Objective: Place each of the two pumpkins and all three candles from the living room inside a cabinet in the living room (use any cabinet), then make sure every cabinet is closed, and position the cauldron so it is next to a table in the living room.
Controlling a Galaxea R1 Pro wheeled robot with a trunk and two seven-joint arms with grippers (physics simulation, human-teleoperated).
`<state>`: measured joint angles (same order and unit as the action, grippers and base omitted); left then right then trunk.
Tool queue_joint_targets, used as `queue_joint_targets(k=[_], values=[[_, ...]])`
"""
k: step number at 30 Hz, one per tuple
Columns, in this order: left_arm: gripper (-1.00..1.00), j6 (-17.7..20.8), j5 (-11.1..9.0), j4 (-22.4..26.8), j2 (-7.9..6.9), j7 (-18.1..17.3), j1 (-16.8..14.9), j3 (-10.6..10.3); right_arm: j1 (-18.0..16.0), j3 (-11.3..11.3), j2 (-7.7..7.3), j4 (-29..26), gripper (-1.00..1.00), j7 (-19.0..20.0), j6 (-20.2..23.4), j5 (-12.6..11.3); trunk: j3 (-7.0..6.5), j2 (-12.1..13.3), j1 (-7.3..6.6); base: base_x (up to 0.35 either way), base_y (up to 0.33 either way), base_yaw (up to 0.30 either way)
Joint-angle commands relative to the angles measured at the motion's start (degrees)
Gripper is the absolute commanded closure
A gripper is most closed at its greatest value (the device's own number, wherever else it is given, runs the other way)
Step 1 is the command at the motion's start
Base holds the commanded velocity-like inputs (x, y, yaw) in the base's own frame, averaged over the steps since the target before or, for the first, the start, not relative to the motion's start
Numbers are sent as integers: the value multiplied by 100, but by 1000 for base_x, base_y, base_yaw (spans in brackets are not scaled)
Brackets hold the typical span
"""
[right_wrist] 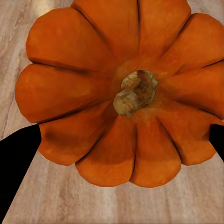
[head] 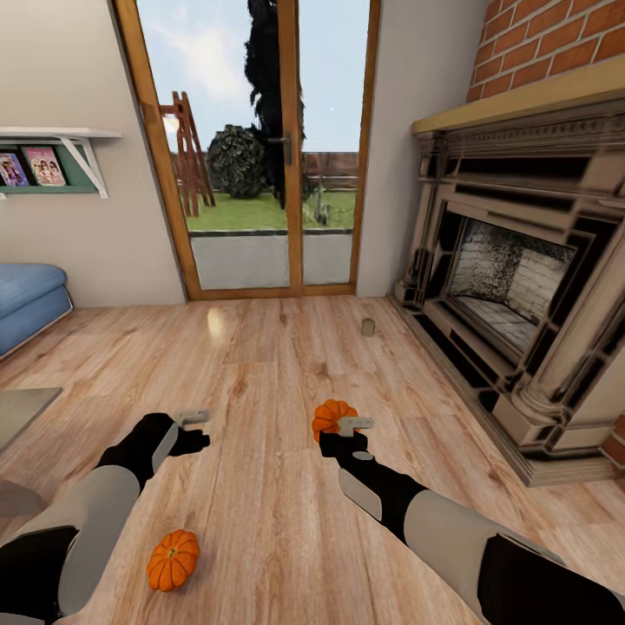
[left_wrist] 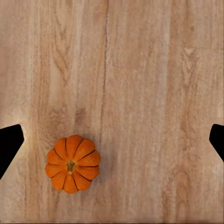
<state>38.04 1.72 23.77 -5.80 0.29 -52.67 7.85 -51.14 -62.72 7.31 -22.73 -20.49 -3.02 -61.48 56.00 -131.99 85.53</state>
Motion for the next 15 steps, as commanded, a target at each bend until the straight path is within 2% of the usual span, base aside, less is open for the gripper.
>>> queue_joint_targets(k=[1,5,15], values=[[-100,68,12,7,-28,4,-3,32,-9,-47,-2,-3,100,-25,-32,-57,5,-2,-1,0,2,0],[-100,117,12,-44,-84,8,-1,33,-8,-47,-2,-3,100,-25,-26,-57,5,-2,-1,-47,30,0],[-100,114,12,-257,-117,28,-3,39,-9,-39,-2,-3,100,-25,-24,-57,5,-2,-1,-40,38,0]])
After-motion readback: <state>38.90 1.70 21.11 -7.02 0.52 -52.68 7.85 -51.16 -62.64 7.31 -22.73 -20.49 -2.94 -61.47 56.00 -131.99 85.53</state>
